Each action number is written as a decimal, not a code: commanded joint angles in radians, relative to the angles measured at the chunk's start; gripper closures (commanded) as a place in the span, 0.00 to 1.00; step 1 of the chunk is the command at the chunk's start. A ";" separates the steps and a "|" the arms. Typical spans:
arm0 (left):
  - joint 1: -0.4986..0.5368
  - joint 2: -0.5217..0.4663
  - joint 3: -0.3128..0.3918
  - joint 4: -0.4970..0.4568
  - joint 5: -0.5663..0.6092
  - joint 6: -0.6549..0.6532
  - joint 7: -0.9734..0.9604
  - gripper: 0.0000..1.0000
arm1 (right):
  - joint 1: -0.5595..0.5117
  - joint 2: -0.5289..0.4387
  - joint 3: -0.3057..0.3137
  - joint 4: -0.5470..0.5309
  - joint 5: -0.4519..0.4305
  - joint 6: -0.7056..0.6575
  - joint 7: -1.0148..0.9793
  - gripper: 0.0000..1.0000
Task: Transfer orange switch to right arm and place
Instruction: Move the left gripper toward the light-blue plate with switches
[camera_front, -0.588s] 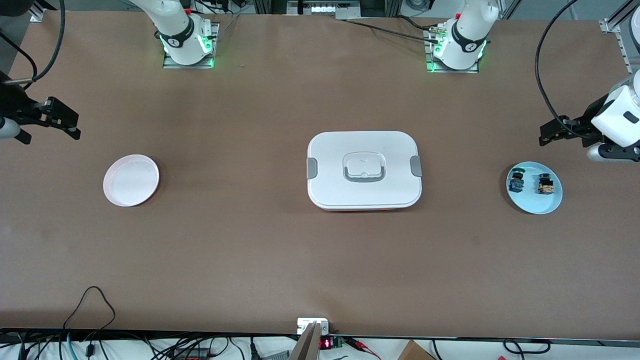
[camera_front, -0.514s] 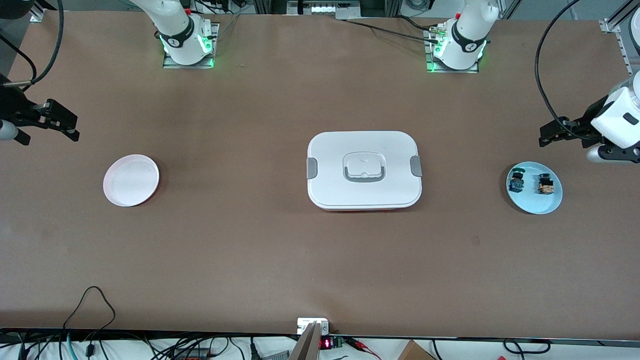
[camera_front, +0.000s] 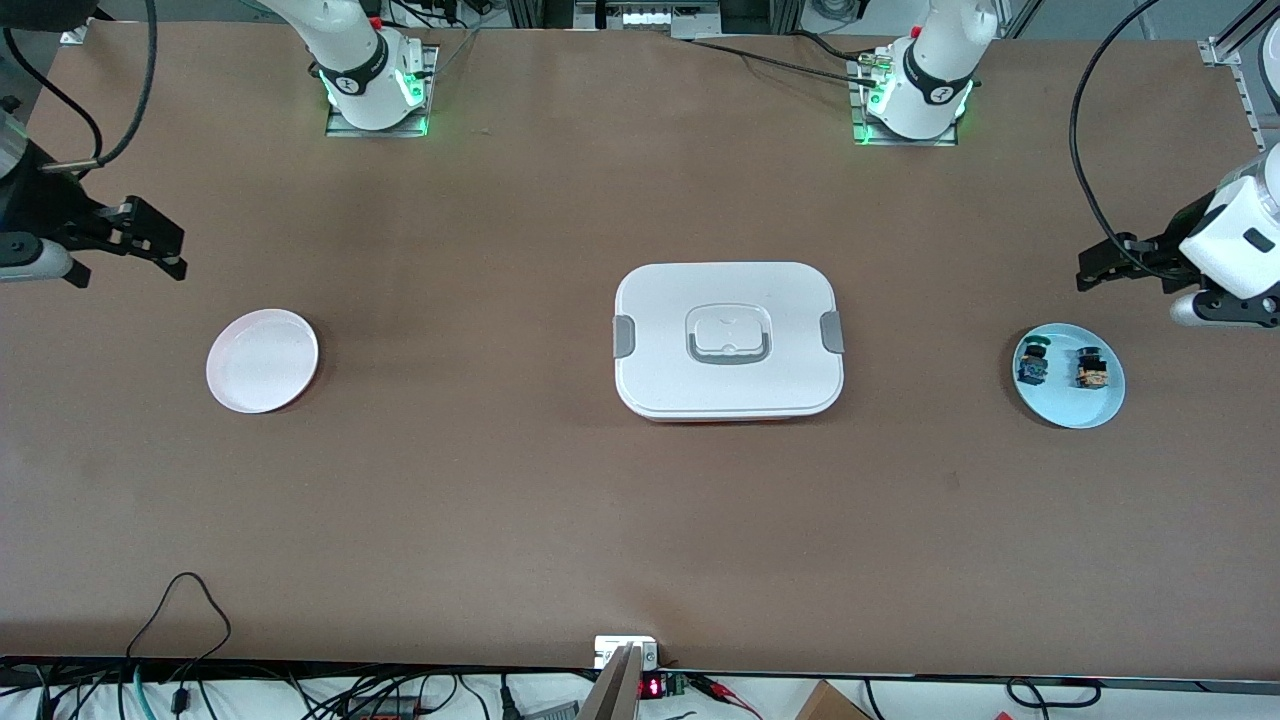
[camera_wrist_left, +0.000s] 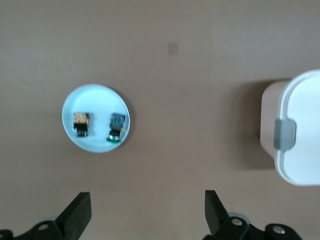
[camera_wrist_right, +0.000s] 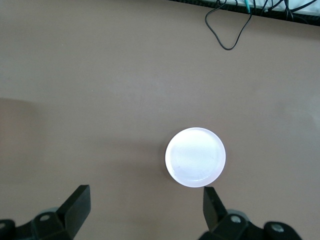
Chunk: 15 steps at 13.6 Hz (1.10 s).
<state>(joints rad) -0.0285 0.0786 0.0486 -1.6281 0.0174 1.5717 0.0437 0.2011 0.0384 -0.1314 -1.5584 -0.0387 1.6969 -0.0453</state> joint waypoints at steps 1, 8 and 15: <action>-0.001 0.036 -0.004 0.036 -0.001 -0.056 -0.010 0.00 | 0.001 -0.015 -0.002 -0.009 -0.007 -0.017 0.016 0.00; 0.039 0.090 0.008 0.129 -0.016 -0.154 0.002 0.00 | 0.006 -0.040 0.006 -0.005 -0.007 -0.071 0.016 0.00; 0.048 0.203 0.008 0.273 0.016 -0.219 -0.002 0.00 | -0.002 -0.074 -0.005 -0.005 -0.004 -0.158 0.004 0.00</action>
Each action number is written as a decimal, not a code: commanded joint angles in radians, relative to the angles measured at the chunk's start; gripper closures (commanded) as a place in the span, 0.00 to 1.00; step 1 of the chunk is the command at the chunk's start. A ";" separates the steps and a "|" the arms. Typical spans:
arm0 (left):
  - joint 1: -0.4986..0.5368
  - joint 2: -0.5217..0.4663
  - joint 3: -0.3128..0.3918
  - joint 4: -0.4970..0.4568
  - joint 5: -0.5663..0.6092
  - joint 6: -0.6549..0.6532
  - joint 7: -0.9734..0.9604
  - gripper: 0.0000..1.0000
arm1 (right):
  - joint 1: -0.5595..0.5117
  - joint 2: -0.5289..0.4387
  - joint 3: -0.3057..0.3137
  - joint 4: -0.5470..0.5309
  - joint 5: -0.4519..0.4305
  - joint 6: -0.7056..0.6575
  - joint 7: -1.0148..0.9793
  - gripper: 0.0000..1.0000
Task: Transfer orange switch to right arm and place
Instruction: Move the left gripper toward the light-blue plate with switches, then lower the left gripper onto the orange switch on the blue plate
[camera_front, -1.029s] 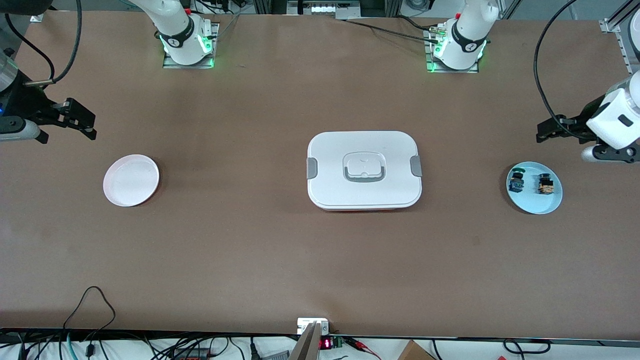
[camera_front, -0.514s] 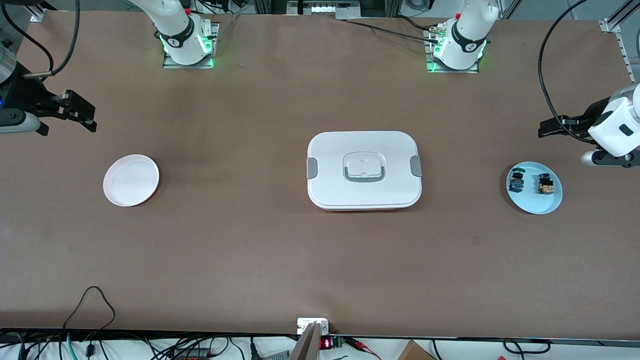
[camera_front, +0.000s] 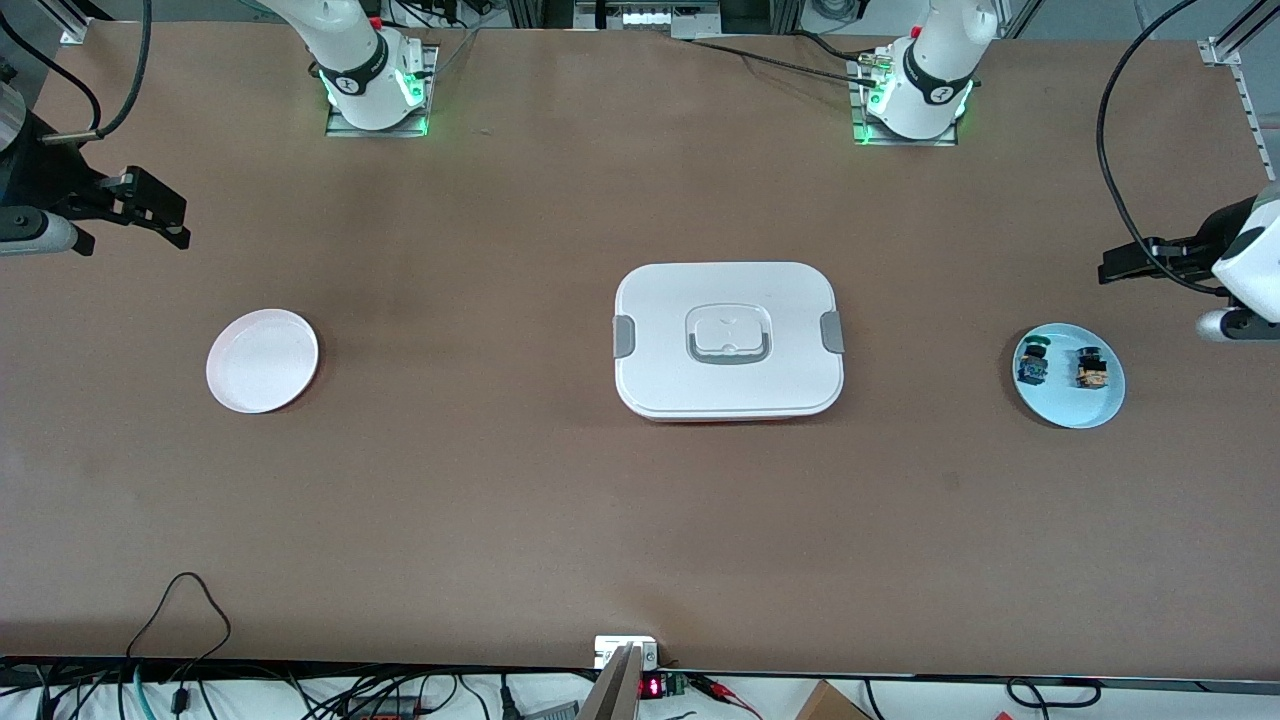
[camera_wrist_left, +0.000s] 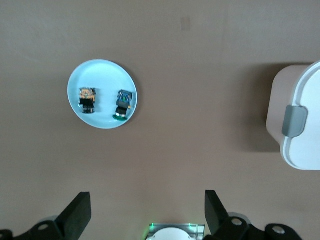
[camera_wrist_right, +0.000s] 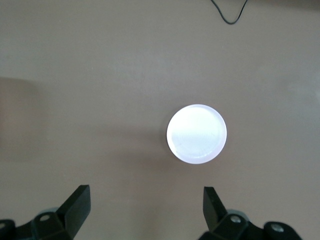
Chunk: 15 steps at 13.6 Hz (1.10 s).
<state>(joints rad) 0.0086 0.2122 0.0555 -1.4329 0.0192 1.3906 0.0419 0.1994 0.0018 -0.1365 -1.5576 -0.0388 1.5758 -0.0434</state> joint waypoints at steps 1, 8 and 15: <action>0.034 0.099 0.001 0.081 0.010 -0.027 0.010 0.00 | 0.000 -0.049 0.000 -0.006 -0.006 -0.048 0.007 0.00; 0.051 0.271 -0.011 0.063 0.027 -0.010 -0.007 0.00 | 0.003 -0.054 0.006 -0.019 -0.007 -0.074 0.036 0.00; 0.093 0.248 -0.009 -0.043 0.110 0.077 0.600 0.00 | 0.002 -0.057 0.005 -0.050 -0.007 -0.086 0.037 0.00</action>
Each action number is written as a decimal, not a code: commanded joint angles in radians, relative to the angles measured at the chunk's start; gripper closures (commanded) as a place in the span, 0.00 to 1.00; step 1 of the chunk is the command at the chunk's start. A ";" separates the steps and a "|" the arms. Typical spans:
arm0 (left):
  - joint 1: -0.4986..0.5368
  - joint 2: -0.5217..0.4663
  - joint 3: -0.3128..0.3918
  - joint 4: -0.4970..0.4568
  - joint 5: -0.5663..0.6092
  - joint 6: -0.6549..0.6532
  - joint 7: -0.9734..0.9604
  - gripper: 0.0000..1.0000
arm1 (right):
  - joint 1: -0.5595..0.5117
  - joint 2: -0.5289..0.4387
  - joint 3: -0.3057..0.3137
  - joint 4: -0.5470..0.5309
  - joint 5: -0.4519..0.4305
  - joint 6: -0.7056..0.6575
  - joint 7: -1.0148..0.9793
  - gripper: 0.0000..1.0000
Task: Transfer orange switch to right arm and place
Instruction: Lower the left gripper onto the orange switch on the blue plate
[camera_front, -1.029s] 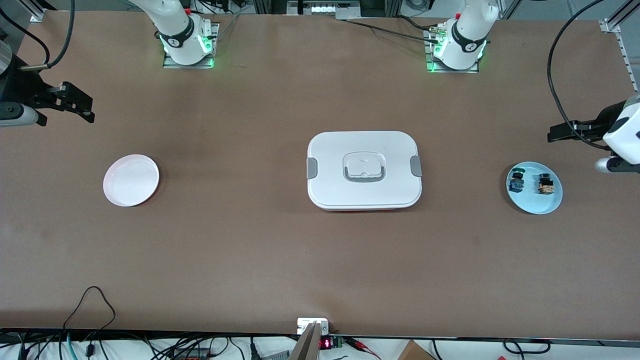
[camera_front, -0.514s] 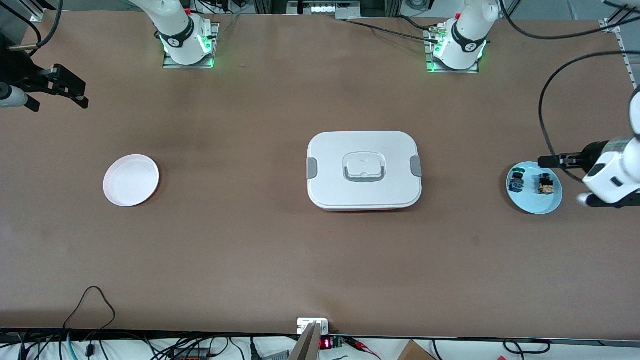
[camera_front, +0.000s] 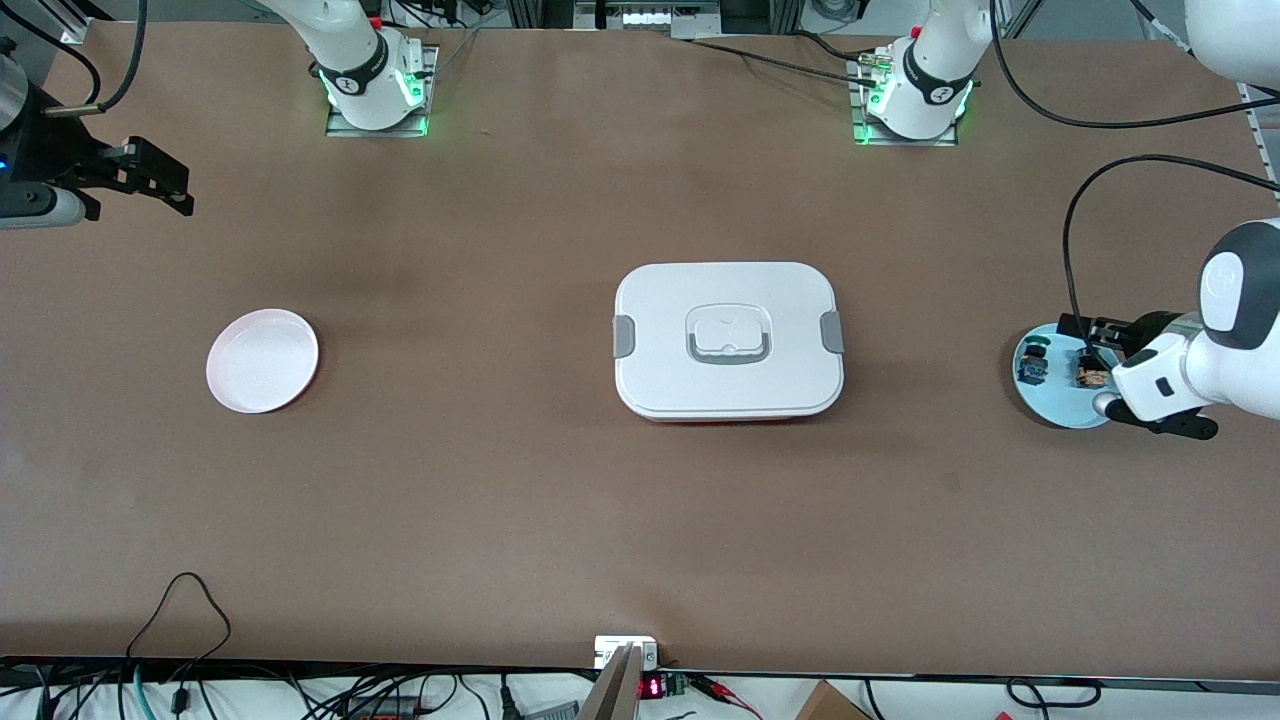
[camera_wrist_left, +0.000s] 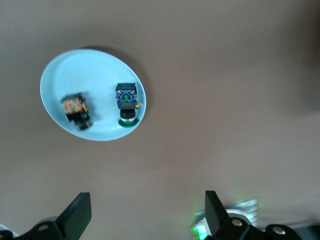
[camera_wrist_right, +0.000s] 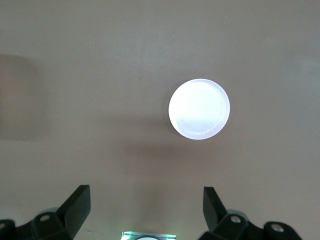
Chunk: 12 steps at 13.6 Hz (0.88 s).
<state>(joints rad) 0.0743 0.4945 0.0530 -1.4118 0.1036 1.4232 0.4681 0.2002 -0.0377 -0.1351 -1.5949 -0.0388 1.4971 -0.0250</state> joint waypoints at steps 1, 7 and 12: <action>0.042 -0.045 -0.005 -0.102 0.027 0.080 0.308 0.00 | -0.001 -0.016 0.003 -0.013 -0.007 -0.011 0.019 0.00; 0.212 -0.129 -0.005 -0.357 0.027 0.484 1.080 0.00 | -0.004 -0.001 0.002 -0.014 0.008 -0.049 -0.016 0.00; 0.243 -0.201 -0.005 -0.606 0.030 0.865 1.383 0.00 | -0.019 -0.005 -0.052 0.004 0.206 -0.029 -0.044 0.00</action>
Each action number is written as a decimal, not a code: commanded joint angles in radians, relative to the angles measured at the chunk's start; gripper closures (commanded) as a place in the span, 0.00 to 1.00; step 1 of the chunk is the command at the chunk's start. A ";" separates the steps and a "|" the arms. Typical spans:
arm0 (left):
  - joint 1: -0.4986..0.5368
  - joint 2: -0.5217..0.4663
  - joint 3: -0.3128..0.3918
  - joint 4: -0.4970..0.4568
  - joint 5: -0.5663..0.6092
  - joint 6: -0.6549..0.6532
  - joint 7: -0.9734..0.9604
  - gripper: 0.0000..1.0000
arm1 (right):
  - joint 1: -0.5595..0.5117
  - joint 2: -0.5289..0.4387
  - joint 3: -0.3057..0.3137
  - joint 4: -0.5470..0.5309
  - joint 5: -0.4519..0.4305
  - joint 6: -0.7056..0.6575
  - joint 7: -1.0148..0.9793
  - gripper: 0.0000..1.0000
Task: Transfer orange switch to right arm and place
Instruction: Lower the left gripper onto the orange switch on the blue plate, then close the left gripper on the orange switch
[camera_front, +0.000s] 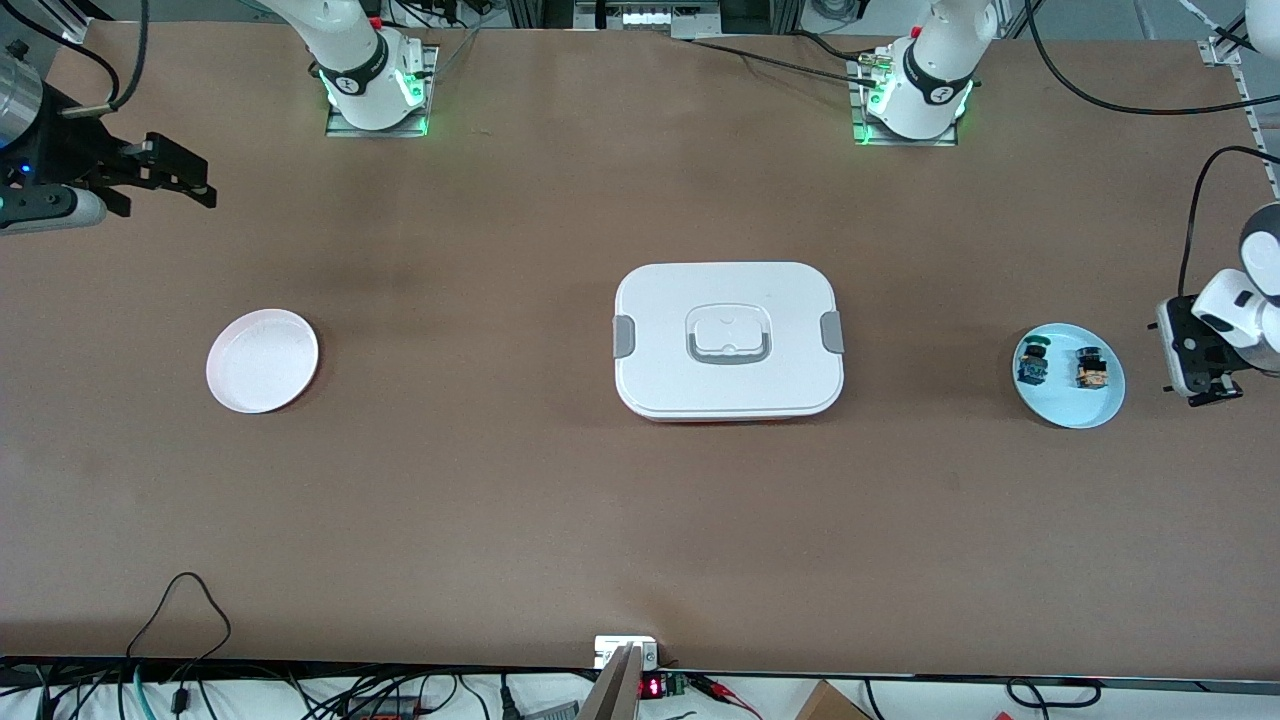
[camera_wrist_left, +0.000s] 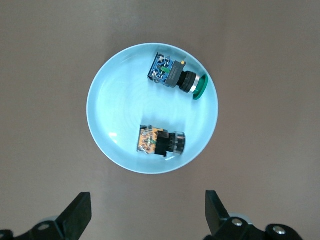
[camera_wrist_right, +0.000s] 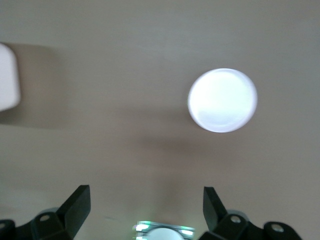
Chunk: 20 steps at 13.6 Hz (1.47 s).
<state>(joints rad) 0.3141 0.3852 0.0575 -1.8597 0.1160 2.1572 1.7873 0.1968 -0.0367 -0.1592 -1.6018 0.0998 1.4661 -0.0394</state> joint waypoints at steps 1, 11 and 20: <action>0.003 -0.098 -0.011 -0.203 0.036 0.186 0.067 0.00 | -0.019 -0.006 -0.030 0.017 0.063 0.000 -0.051 0.00; 0.045 0.073 -0.011 -0.251 0.056 0.412 0.144 0.00 | -0.005 -0.008 -0.002 0.010 -0.116 -0.052 -0.062 0.00; 0.056 0.100 -0.013 -0.250 0.057 0.467 0.155 0.00 | -0.007 -0.009 0.001 0.011 -0.117 -0.041 -0.060 0.00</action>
<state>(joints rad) 0.3590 0.4785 0.0517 -2.1144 0.1506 2.6130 1.9289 0.1886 -0.0371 -0.1619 -1.5940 -0.0057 1.4313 -0.0955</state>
